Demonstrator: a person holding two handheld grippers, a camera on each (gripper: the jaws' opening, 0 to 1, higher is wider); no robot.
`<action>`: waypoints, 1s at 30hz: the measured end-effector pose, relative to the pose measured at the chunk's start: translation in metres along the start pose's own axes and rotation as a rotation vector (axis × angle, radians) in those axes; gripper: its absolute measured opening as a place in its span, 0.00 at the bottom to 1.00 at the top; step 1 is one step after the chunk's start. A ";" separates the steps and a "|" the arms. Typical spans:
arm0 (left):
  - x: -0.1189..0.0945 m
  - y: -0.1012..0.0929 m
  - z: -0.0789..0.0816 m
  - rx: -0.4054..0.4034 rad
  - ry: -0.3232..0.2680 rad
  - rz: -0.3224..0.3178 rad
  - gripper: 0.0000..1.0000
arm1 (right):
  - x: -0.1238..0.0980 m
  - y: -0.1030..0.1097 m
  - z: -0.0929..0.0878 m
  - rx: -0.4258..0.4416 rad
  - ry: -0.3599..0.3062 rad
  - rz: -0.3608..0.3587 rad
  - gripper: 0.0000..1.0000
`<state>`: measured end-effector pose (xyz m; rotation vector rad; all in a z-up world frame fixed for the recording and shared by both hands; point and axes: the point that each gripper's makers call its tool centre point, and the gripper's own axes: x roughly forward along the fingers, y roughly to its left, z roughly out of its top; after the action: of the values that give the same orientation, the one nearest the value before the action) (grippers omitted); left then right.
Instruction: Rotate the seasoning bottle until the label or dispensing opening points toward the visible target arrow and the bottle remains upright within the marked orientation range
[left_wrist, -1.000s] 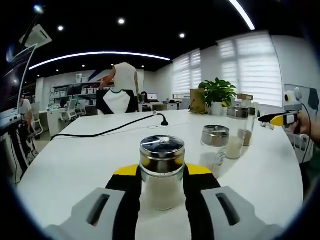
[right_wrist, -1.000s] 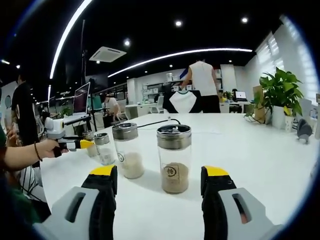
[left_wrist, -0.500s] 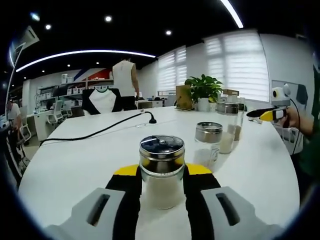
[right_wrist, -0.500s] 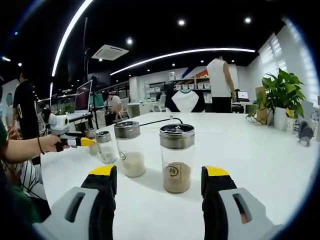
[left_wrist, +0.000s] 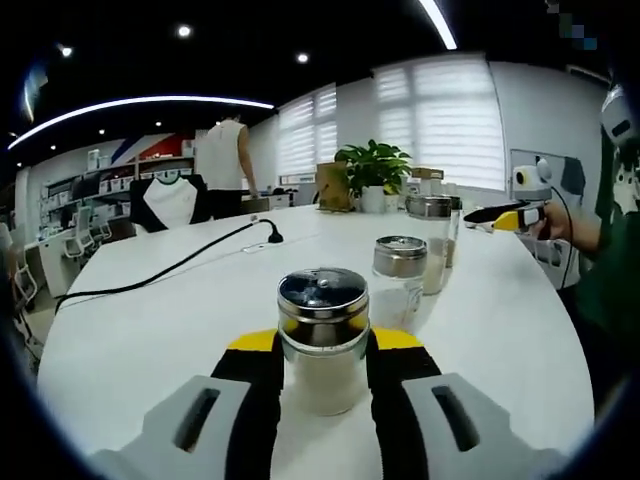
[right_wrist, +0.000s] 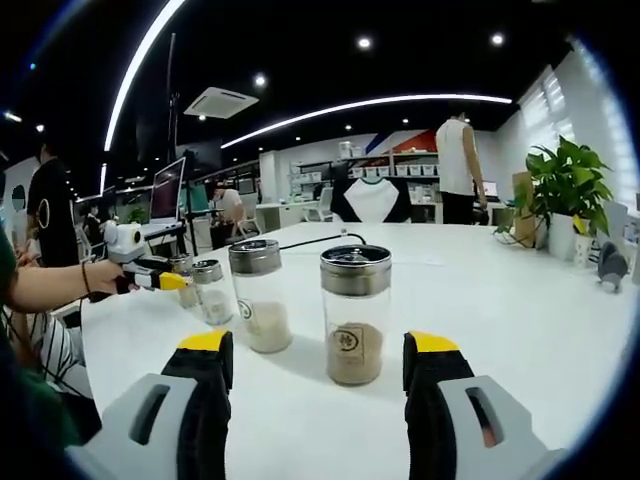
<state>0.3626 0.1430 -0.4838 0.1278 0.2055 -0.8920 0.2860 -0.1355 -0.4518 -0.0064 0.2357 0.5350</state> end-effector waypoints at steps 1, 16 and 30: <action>0.000 -0.001 0.000 0.005 -0.002 -0.014 0.34 | 0.000 0.000 0.000 0.001 0.002 0.001 0.70; 0.002 -0.010 0.002 0.033 0.010 -0.148 0.34 | 0.002 0.002 -0.003 -0.001 0.013 0.014 0.70; 0.005 -0.017 0.004 0.056 0.019 -0.194 0.34 | 0.000 -0.001 -0.004 0.002 0.013 0.009 0.70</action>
<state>0.3523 0.1281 -0.4818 0.1703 0.2127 -1.0905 0.2855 -0.1367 -0.4561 -0.0066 0.2490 0.5442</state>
